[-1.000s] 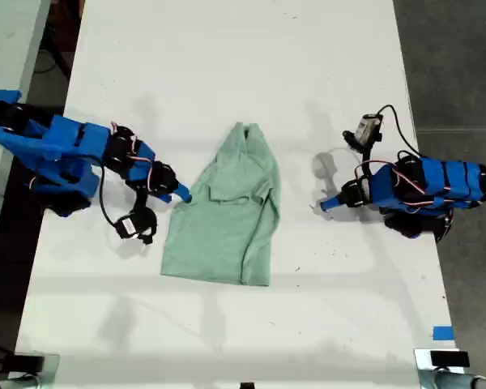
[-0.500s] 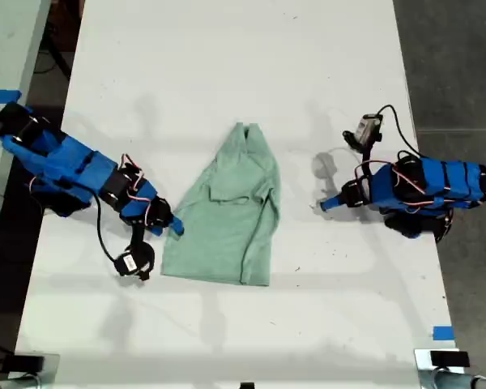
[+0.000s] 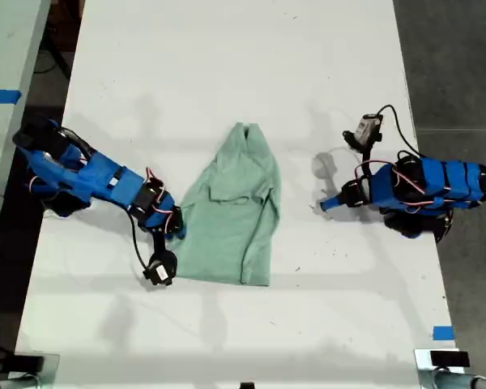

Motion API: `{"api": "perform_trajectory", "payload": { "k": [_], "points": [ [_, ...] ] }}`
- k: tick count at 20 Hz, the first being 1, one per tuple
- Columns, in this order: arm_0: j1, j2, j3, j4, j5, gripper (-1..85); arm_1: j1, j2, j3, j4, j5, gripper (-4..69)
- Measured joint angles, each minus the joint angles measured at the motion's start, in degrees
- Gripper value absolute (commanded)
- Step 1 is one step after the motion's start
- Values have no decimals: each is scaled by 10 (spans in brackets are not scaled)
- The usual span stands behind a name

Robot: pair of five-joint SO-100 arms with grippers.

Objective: Fold t shirt

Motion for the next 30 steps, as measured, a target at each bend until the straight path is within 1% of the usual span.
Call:
{"api": "perform_trajectory", "payload": {
  "k": [1, 3, 6, 8, 12, 15, 21, 26, 30],
  "points": [
    [3, -11, -16, 1, 7, -1, 0, 0, 0, 0, 0, 84],
    [-4, -31, -42, 0, 16, -1, 0, 0, 0, 0, 0, 84],
    [-6, -46, -74, 24, 21, -1, 0, 0, 0, 0, 0, 84],
    [-6, -47, -95, 66, 18, -1, 0, 0, 0, 0, 0, 84],
    [-4, -47, -200, 176, -8, -1, 0, 0, 0, 0, 0, 84],
    [2, -47, -287, 206, -11, -1, 0, 0, 0, 0, 0, 84],
    [4, -142, -439, 203, -9, -1, 0, 0, 0, 0, 0, 84],
    [-25, -187, -488, 142, 19, -1, 0, 0, 0, 0, 0, 84],
    [-54, -191, -489, 102, 28, -1, 0, 0, 0, 0, 0, 83]
  ]
}}
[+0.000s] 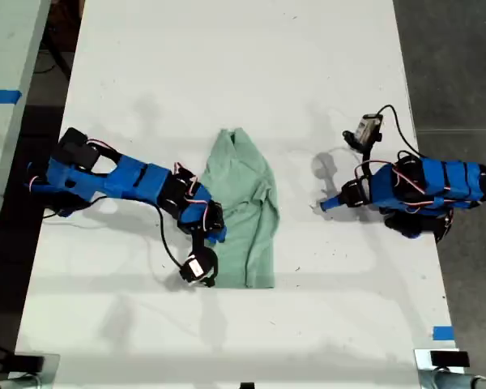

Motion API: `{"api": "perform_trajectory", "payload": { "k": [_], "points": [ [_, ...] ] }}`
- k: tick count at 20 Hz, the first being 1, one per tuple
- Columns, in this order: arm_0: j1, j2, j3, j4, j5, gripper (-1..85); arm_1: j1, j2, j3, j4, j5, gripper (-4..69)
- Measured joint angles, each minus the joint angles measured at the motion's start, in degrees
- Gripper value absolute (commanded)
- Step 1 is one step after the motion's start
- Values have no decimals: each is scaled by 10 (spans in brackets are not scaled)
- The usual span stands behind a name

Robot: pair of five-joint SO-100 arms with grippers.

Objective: Fold t shirt

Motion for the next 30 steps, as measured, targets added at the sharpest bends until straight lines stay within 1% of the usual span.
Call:
{"api": "perform_trajectory", "payload": {
  "k": [6, 9, 10, 11, 12, 15, 18, 19, 21, 26, 27, 28, 30],
  "points": [
    [-26, -69, -2, -65, 14, -1, 0, 0, 0, 0, 0, 83],
    [-26, -91, -2, -112, 31, -1, 0, 0, 0, 0, 0, 83],
    [-26, -98, -2, -126, 37, 26, 0, 0, 0, 0, 0, 83],
    [-26, -104, -2, -138, 45, 109, 0, 0, 0, 0, 0, 83],
    [-26, -108, -2, -146, 48, 153, 0, 0, 0, 0, 0, 83],
    [-26, -112, -2, -150, 50, 167, 0, 0, 0, 0, 0, 83],
    [-26, -112, -2, -153, 56, 156, 0, 0, 0, 0, 0, 83],
    [-26, -112, -2, -150, 62, 158, 0, 0, 0, 0, 0, 83],
    [-26, -90, -2, -133, 69, 129, 0, 0, 0, 0, 0, 83],
    [-26, 83, 47, -33, 48, 81, 0, 0, 0, 0, 0, 83],
    [-26, 122, 56, -2, 43, 29, 0, 0, 0, 0, 0, 83],
    [-29, 164, 80, 31, 40, -1, 0, 0, 0, 0, 0, 83],
    [-55, 265, 185, 47, 39, -1, 0, 0, 0, 0, 0, 83]
  ]
}}
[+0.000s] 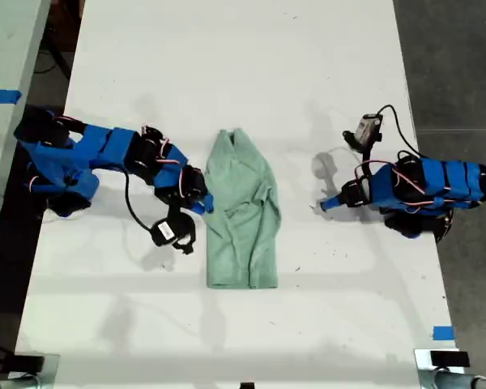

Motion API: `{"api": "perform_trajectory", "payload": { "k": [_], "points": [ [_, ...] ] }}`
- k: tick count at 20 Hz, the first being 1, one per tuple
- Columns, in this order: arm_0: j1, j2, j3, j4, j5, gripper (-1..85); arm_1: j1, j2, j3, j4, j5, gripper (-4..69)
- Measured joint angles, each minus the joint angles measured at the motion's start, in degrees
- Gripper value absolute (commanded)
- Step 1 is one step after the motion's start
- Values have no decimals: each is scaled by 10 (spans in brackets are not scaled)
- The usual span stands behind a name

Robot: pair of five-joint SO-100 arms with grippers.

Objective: Fold t shirt

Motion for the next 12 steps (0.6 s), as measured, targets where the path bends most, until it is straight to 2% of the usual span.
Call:
{"api": "perform_trajectory", "payload": {
  "k": [4, 8, 10, 12],
  "points": [
    [-108, 282, 346, -69, 71, -1, 0, 0, 0, 0, 0, 83],
    [-203, 684, 755, -234, 195, -1, 0, 0, 0, 0, 0, 82],
    [-228, 940, 936, -220, 238, -1, -1, 0, 0, 0, 0, 81],
    [-247, 1068, 1013, -220, 265, -1, -1, 0, 0, 0, 0, 80]
  ]
}}
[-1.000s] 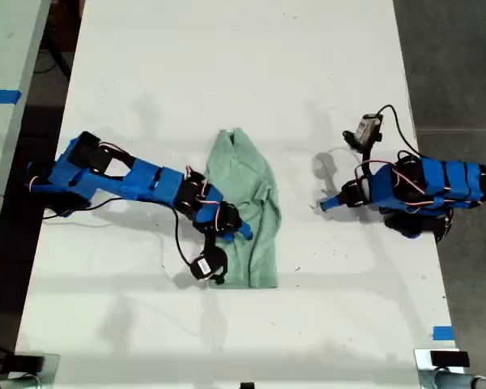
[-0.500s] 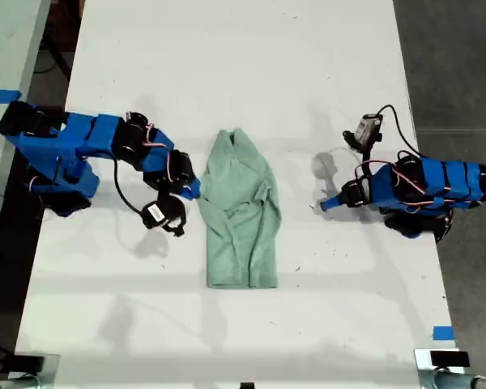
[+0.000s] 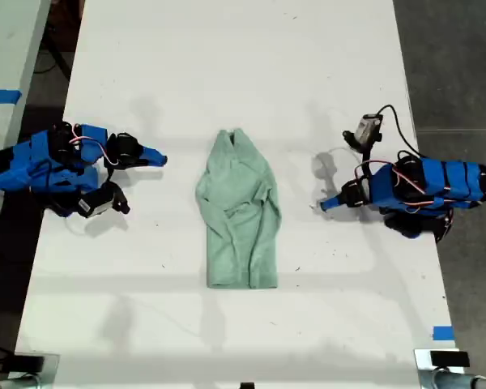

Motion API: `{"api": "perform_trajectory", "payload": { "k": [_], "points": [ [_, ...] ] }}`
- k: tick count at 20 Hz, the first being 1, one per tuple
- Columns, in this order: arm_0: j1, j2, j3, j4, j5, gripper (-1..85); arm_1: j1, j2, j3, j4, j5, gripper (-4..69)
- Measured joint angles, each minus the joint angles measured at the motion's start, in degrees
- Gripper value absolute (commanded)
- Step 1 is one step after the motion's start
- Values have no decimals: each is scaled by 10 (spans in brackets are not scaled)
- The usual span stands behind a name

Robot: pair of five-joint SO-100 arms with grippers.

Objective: Fold t shirt

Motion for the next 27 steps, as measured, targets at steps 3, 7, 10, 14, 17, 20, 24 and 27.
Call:
{"api": "perform_trajectory", "payload": {
  "k": [3, 7, 10, 14, 17, 20, 24, 27],
  "points": [
    [-38, 27, 18, 38, 3, -1, 0, 0, 0, 0, 0, 79],
    [-57, 34, 19, 49, -2, -1, 0, 0, 0, 0, 0, 79],
    [-57, 34, 19, 49, -2, -1, 0, 0, 0, 0, 0, 79],
    [-57, 34, 19, 49, -2, -1, 0, 0, 0, 0, 0, 79],
    [-57, 34, 19, 49, -2, -1, 0, 0, 0, 0, 0, 78],
    [-57, 34, 19, 49, -2, -1, 0, 0, 0, 0, 0, 78],
    [-57, 34, 19, 49, -2, -1, 0, 0, 0, 0, 0, 78],
    [-57, 34, 19, 49, -2, -1, 0, 0, 0, 0, 0, 78]
  ]
}}
